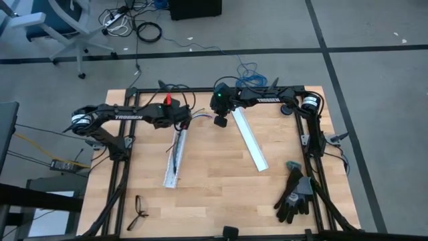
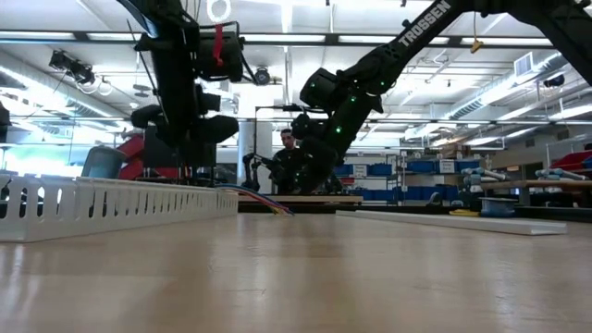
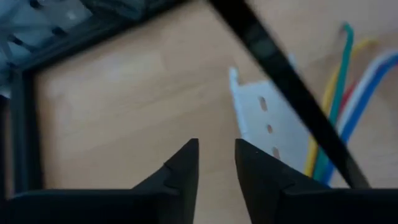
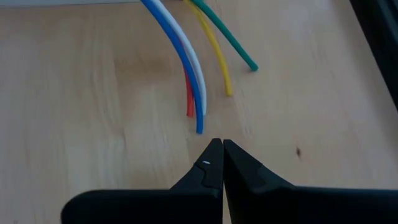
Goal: Ziptie cables
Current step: Put the ziptied cables into the white cable duct
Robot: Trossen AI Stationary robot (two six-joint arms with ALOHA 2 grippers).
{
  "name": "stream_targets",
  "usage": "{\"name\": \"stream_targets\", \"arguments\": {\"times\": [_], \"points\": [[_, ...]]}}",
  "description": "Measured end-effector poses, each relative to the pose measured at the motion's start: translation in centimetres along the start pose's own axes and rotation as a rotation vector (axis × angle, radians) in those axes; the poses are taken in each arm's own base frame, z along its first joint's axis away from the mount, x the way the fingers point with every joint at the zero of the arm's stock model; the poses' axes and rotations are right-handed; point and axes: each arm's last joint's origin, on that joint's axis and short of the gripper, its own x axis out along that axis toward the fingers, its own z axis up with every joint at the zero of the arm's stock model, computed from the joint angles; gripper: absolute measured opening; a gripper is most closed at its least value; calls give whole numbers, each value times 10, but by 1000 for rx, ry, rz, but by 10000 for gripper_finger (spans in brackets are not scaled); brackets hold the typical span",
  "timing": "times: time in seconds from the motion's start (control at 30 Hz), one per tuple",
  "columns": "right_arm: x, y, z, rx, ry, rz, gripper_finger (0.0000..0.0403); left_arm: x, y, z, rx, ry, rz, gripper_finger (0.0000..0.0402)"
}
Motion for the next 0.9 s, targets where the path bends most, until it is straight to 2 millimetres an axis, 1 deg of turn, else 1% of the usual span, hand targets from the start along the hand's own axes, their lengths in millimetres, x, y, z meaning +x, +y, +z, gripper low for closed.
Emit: {"name": "stream_targets", "arguments": {"times": [0.07,0.17,0.4,0.6,0.67,0.73,0.9], "points": [[0,0,0,0,-3,11,0,2,-1,-1,-2,43,-27,127],[0,1,0,0,-6,27,0,8,-3,-2,3,77,-32,135],[0,1,0,0,-3,30,0,21,-11,-7,24,110,-8,136],[0,1,0,-1,-1,31,0,33,-19,-12,38,148,-17,129],[0,1,0,-3,-1,30,0,34,-20,-12,65,150,-18,120],[0,1,0,-3,-1,31,0,36,-21,-13,115,159,-22,101],[0,1,-2,-5,17,34,0,40,-24,-15,248,158,-26,20]]}}
